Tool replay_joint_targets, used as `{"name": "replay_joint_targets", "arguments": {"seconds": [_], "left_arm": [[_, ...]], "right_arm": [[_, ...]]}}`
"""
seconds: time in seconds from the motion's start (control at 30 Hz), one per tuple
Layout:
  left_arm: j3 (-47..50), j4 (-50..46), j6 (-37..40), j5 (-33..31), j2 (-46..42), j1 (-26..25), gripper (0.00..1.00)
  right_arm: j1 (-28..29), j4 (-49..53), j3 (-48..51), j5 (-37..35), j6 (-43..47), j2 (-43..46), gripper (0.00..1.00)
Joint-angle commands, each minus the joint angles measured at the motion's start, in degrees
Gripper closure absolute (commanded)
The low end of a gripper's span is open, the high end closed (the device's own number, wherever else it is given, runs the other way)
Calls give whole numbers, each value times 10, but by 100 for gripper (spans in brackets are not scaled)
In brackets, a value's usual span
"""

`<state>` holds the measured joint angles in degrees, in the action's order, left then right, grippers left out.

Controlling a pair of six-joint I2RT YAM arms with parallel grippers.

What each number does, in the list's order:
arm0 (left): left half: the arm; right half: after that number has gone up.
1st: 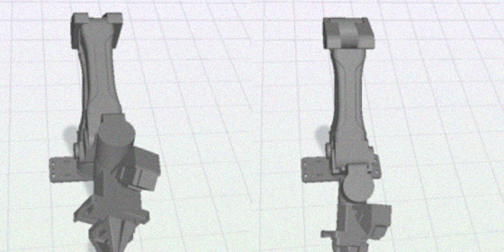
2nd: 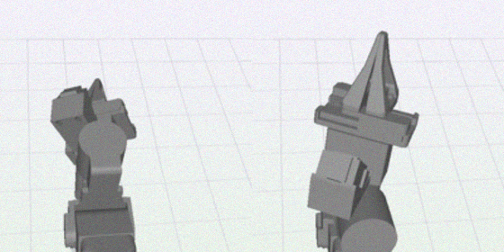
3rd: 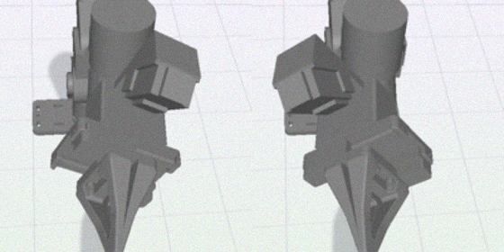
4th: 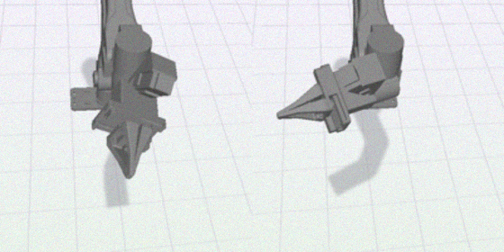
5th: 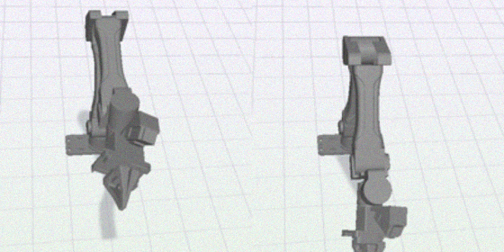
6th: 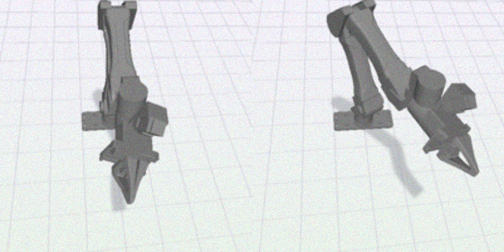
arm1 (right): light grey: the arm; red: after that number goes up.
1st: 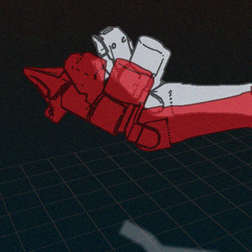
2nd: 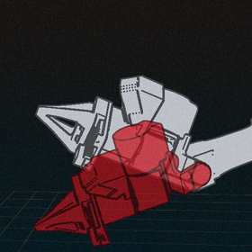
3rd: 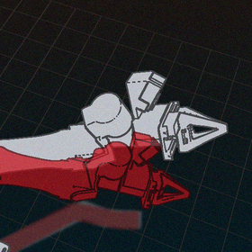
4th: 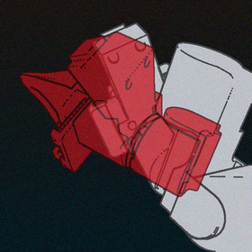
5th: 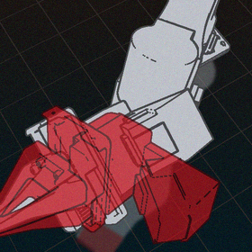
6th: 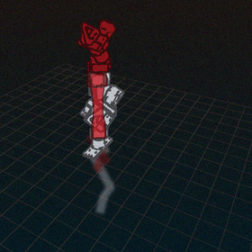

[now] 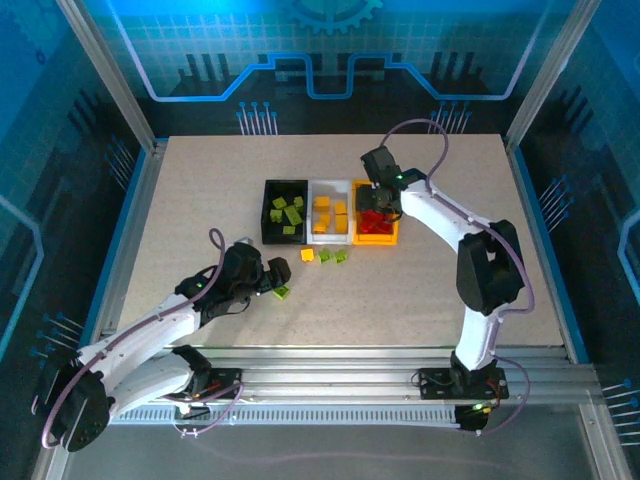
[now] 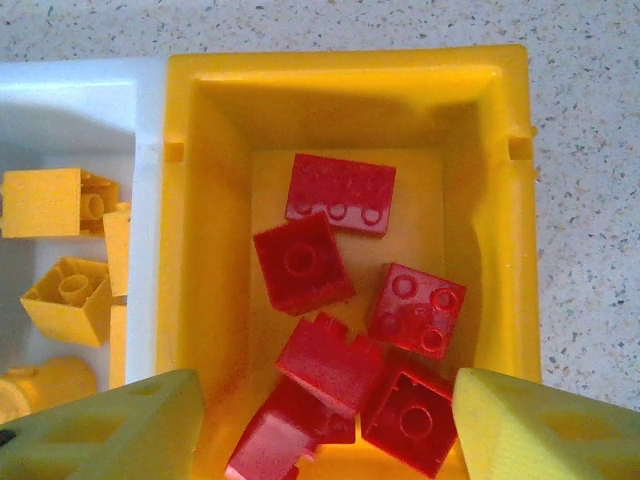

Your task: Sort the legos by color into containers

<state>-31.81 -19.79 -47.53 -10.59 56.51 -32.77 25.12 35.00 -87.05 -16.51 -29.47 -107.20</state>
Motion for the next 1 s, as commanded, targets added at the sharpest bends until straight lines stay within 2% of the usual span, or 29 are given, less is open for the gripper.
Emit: {"name": "replay_joint_targets", "arguments": {"seconds": [0.0, 0.1, 0.23, 0.4, 0.5, 0.7, 0.77, 0.97], "left_arm": [[-25, -17, 15, 8, 5, 5, 1], [-41, -22, 36, 17, 48, 6, 2], [-82, -44, 68, 33, 153, -2, 2], [-129, -75, 99, -12, 256, -47, 6], [-137, -78, 103, -29, 294, -57, 15], [-140, -73, 104, -19, 338, -66, 32], [-139, -73, 103, -19, 344, -69, 40], [-131, -76, 100, -26, 327, -71, 53]], "right_arm": [[-2, 12, -26, -2, 4, 20, 31], [6, -1, 4, 7, 0, 52, 31], [14, -19, 58, 17, -13, 88, 31], [14, -32, 109, 24, -26, 120, 31], [14, -34, 125, 23, -26, 133, 31], [12, -34, 133, 20, -29, 150, 31], [11, -34, 134, 20, -31, 152, 31], [10, -33, 136, 20, -35, 156, 32]]}}
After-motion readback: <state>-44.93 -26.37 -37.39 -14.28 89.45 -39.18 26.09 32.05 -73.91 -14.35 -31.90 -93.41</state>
